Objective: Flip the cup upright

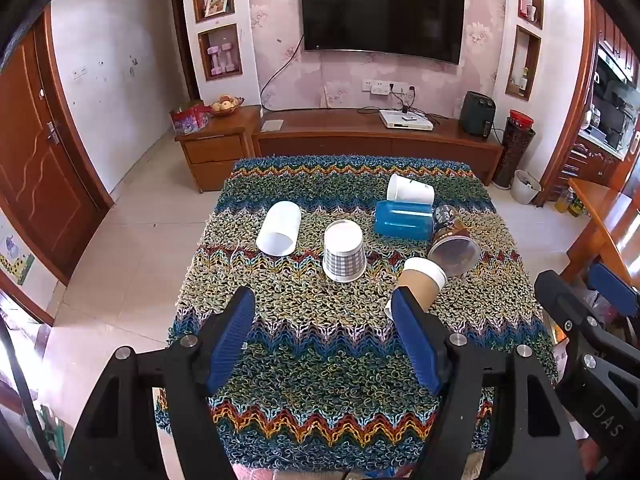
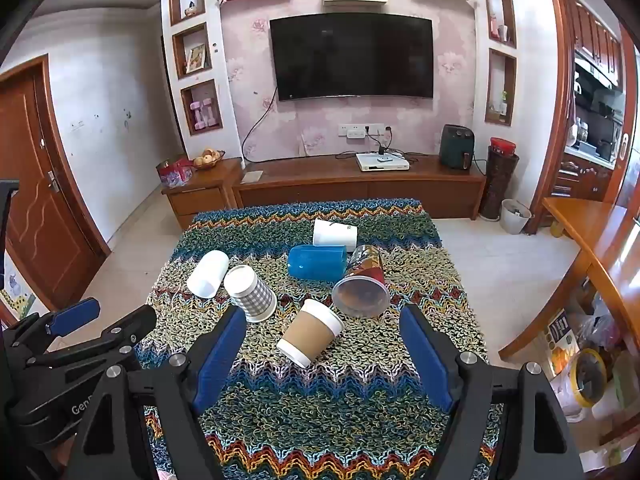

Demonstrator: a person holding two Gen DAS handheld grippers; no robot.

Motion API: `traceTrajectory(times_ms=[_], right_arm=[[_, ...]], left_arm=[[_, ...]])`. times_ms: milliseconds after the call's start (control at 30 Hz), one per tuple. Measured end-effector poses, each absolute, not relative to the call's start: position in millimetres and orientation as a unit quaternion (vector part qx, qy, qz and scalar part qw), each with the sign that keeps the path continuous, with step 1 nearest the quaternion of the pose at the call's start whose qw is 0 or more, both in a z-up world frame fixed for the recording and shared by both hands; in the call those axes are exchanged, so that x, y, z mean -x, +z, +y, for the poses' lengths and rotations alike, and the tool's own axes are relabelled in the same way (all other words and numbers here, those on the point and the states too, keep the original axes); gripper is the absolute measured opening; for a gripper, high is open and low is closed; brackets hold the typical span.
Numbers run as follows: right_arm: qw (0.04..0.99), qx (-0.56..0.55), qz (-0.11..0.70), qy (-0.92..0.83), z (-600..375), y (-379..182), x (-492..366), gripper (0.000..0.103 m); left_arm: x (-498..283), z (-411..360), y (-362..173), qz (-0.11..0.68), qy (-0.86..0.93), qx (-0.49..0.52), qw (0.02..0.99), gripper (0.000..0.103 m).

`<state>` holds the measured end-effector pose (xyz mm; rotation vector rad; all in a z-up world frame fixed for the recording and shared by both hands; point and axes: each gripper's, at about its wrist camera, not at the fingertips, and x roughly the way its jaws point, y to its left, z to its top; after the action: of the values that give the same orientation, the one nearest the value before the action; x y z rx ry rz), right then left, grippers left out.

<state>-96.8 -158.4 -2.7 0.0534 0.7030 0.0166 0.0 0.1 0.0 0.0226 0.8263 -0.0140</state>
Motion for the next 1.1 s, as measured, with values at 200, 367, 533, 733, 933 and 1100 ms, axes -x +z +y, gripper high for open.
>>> traceTrajectory(times_ms=[200, 367, 533, 733, 933, 1100], right_arm=[[0.939, -0.029, 0.343, 0.011, -158.5, -2.6, 97.3, 0.080], [0.939, -0.033, 0.343, 0.008, -159.2, -2.2, 96.3, 0.080], [0.938, -0.036, 0.343, 0.008, -159.7, -6.8, 96.3, 0.080], [0.939, -0.036, 0.342, 0.008, -158.8, 0.4, 99.5, 0.080], [0.938, -0.036, 0.344, 0.008, -158.8, -4.3, 98.6, 0.080], [0.938, -0.036, 0.345, 0.007, -159.0, -3.6, 98.1, 0.080]], left_arm=[[0.1, 0.6, 0.2, 0.401, -0.007, -0.011, 0.916, 0.074], [-0.1, 0.1, -0.1, 0.402, -0.006, -0.012, 0.915, 0.074], [-0.1, -0.1, -0.2, 0.402, -0.006, -0.013, 0.915, 0.074], [0.0, 0.2, 0.0, 0.402, -0.006, -0.013, 0.916, 0.074], [0.1, 0.2, 0.2, 0.402, -0.006, -0.013, 0.915, 0.074], [-0.1, 0.1, -0.1, 0.402, -0.006, -0.014, 0.915, 0.074]])
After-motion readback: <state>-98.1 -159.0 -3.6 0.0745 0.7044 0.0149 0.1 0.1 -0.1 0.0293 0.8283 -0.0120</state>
